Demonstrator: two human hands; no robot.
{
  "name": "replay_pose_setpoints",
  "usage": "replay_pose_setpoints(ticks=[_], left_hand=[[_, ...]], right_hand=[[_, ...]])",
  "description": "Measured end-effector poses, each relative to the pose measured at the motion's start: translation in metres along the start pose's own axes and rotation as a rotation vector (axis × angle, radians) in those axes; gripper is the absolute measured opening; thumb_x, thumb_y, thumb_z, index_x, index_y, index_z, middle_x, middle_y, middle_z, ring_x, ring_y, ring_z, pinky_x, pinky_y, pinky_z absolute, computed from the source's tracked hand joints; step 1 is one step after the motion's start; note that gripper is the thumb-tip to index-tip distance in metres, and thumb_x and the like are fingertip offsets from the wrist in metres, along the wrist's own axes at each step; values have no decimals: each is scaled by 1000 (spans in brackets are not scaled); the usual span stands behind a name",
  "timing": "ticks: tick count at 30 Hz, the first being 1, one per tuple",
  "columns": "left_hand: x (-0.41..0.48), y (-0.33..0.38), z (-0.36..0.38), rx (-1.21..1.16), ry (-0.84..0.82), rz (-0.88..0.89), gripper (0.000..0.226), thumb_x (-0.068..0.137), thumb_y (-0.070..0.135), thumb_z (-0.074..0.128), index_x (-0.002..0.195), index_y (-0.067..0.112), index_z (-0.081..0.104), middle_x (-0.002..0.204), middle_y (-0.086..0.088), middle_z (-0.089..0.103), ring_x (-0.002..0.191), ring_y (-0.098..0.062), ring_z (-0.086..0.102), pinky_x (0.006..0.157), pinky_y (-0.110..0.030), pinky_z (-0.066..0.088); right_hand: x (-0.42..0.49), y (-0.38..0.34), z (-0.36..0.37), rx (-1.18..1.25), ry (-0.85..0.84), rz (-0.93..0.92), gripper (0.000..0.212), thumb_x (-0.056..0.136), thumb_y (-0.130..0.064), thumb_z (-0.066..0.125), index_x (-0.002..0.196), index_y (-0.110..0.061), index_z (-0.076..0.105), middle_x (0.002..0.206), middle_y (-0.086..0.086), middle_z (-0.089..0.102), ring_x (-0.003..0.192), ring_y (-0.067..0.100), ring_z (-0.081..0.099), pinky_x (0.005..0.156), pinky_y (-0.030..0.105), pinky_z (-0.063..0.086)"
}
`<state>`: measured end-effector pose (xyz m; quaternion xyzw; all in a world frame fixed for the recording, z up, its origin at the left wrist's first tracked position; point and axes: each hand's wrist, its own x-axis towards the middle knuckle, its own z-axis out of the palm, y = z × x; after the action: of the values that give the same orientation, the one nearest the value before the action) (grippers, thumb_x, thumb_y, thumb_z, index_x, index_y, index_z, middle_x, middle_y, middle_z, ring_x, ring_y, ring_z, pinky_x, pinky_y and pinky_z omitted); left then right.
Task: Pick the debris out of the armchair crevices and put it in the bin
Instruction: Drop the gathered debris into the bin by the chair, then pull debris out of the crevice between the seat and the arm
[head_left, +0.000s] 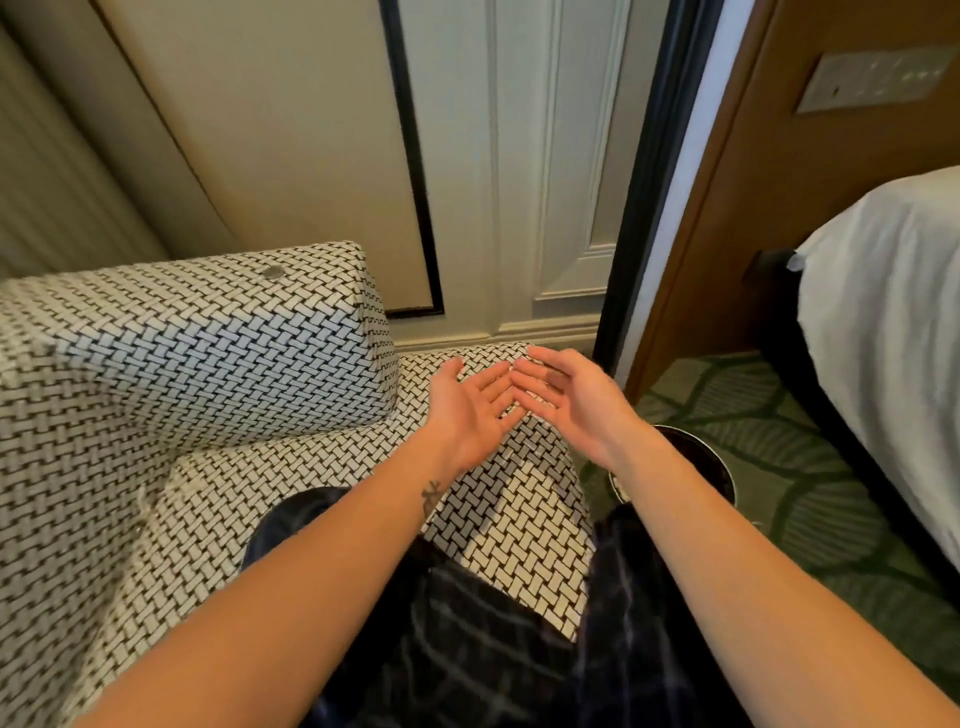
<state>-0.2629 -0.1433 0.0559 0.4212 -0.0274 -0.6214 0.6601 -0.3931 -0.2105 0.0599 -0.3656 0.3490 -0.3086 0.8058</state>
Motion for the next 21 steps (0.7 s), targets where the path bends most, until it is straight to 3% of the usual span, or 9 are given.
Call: replay_pose_setpoints(ticks=[6, 11, 21], left_hand=[[-50, 67, -75, 6, 81, 128, 69, 107, 52, 23, 139, -1, 52, 136, -21, 61, 128, -32, 58, 113, -47, 42], [-91, 101, -165, -149, 171, 193, 76, 106, 56, 20, 140, -6, 48, 137, -25, 59, 127, -35, 57, 111, -48, 43], [-133, 97, -288, -343, 300, 240, 70, 105, 52, 32, 145, -4, 44, 143, -28, 55, 133, -39, 52, 118, -51, 36]], right_hand=[[7, 33, 99, -162, -197, 50, 33, 101, -20, 58, 130, -6, 60, 126, 15, 69, 116, 24, 68, 103, 39, 54], [20, 82, 188, -342, -370, 131, 36, 101, -25, 59, 133, -8, 59, 127, 11, 68, 117, 23, 67, 104, 37, 53], [40, 162, 265, -561, -560, 241, 34, 106, -25, 49, 136, -10, 55, 127, 7, 66, 119, 21, 63, 106, 36, 51]])
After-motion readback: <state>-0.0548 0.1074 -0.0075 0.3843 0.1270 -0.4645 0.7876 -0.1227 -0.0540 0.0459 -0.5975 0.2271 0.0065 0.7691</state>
